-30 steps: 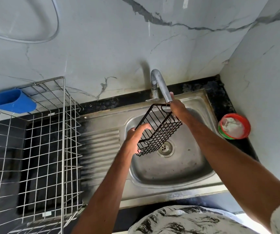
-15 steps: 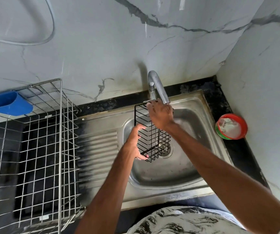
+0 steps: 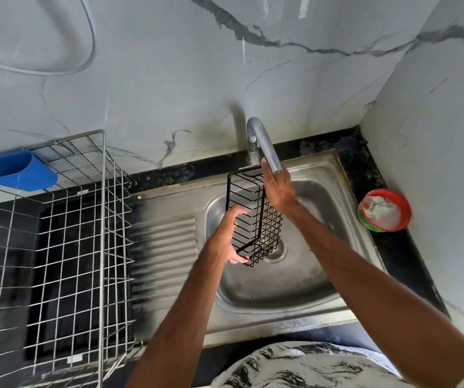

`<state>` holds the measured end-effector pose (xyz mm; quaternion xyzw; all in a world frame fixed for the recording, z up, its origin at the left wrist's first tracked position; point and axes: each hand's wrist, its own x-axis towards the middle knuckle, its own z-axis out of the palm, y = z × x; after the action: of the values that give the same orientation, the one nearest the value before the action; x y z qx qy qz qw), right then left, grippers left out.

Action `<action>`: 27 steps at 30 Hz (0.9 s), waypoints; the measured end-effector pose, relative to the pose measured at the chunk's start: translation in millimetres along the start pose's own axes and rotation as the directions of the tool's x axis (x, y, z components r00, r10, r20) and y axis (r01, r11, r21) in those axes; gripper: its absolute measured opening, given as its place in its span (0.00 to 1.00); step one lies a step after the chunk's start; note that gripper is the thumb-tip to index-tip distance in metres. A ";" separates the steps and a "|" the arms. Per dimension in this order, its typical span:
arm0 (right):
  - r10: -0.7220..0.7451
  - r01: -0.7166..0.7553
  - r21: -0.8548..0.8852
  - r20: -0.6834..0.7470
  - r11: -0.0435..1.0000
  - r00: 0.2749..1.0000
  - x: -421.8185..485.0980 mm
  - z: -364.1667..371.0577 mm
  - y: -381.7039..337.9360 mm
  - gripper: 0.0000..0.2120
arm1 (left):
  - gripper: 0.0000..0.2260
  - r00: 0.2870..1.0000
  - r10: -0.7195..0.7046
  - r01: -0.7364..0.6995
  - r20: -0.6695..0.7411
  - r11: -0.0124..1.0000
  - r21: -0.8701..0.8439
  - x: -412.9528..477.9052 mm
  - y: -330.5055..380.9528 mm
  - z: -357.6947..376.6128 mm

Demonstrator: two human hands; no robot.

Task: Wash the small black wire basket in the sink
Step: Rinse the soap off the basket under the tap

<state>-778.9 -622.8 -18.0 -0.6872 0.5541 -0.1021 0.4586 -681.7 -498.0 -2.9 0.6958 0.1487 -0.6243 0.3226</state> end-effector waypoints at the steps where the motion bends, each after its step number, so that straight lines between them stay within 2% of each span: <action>1: 0.070 -0.070 0.001 0.044 0.998 0.997 4.5 -4.4 1.4 0.37 | 0.35 1.000 0.028 -0.028 -0.002 0.999 0.044 -0.2 -0.5 -1.5; 4: 0.071 -0.064 -0.040 0.187 0.997 0.980 15.8 -29.4 0.2 0.22 | 0.26 0.995 0.098 -0.097 0.001 0.987 0.130 -2.1 -0.9 -8.6; 7: 0.041 -0.035 -0.027 0.299 0.999 0.953 21.4 -43.4 6.0 0.28 | 0.13 0.988 0.155 -0.157 0.027 0.974 0.162 -2.4 0.9 -16.1; 12: 0.136 -0.148 0.007 0.348 0.989 0.928 19.3 -61.9 13.0 0.34 | 0.09 0.975 0.220 -0.223 0.038 0.951 0.212 -8.5 4.1 -19.9; 15: 0.166 -0.184 0.023 0.329 0.983 0.930 15.7 -73.1 17.0 0.30 | 0.10 0.966 0.253 -0.258 0.051 0.944 0.205 -9.0 6.8 -20.5; 18: 0.133 -0.159 0.084 0.253 0.984 0.958 8.5 -80.4 16.6 0.25 | 0.10 0.948 0.312 -0.318 0.064 0.926 0.205 -11.1 9.1 -18.5; 22: 0.107 -0.135 0.174 0.160 0.975 0.981 0.7 -84.2 16.6 0.21 | 0.05 0.916 0.393 -0.400 0.077 0.895 0.196 -5.2 12.2 -18.5; 25: 0.102 -0.126 0.205 0.123 0.971 0.987 -6.0 -85.1 19.7 0.19 | 0.11 0.900 0.428 -0.435 0.080 0.876 0.207 4.8 12.2 -20.6; 27: 0.092 -0.112 0.210 0.106 0.971 0.990 -8.0 -84.5 23.4 0.18 | 0.06 0.899 0.430 -0.437 0.083 0.874 0.213 6.0 12.1 -20.7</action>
<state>-852.2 -658.9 14.7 -0.6081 0.5519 -0.1050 0.5609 -657.3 -495.1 -5.2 0.7330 -0.0883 -0.5604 0.3753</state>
